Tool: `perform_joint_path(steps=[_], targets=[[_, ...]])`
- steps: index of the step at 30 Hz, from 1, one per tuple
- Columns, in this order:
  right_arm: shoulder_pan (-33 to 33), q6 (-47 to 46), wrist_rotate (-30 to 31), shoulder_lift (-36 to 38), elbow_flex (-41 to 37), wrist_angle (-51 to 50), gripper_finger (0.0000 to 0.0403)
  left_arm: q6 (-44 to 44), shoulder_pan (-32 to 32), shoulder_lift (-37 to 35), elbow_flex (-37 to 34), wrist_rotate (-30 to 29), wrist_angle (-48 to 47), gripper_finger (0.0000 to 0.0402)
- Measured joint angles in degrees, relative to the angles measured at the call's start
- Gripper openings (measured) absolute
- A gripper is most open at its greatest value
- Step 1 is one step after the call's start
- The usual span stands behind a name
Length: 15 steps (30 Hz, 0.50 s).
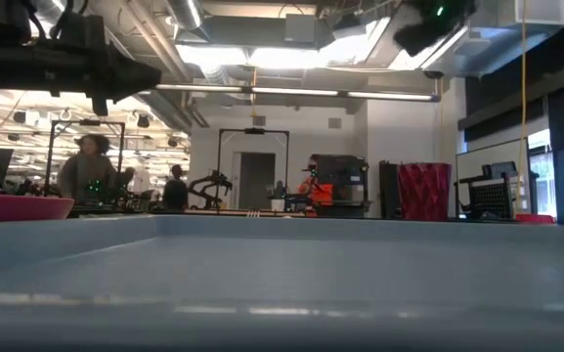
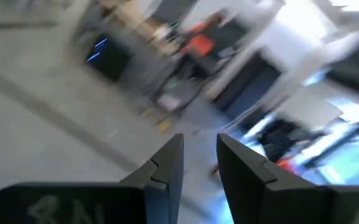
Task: Pick and place plate/cup/fork/spoon on tray
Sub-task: Put the red glass on the blue serving tray
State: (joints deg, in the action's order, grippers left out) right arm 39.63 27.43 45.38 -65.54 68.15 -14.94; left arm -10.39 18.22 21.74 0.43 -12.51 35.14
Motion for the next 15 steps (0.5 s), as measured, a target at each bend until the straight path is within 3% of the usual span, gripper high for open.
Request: perform_joint_path(steps=[3, 7, 15], targets=[[7.59, -7.85, -10.82, -5.83, 4.76, -12.20, 0.0101, -0.09, 0.00, 0.06, 0.01, -0.01, 0.04, 0.0073], [15.49, -14.67, -19.30, -12.91, 12.58, -23.59, 0.0101, -0.13, 0.00, 0.06, 0.02, -0.02, 0.04, 0.0073], [21.28, -15.12, -37.52, -20.22, 21.10, -33.14, 0.0101, -0.06, 0.01, 0.06, 0.01, -0.04, 0.01, 0.0073]])
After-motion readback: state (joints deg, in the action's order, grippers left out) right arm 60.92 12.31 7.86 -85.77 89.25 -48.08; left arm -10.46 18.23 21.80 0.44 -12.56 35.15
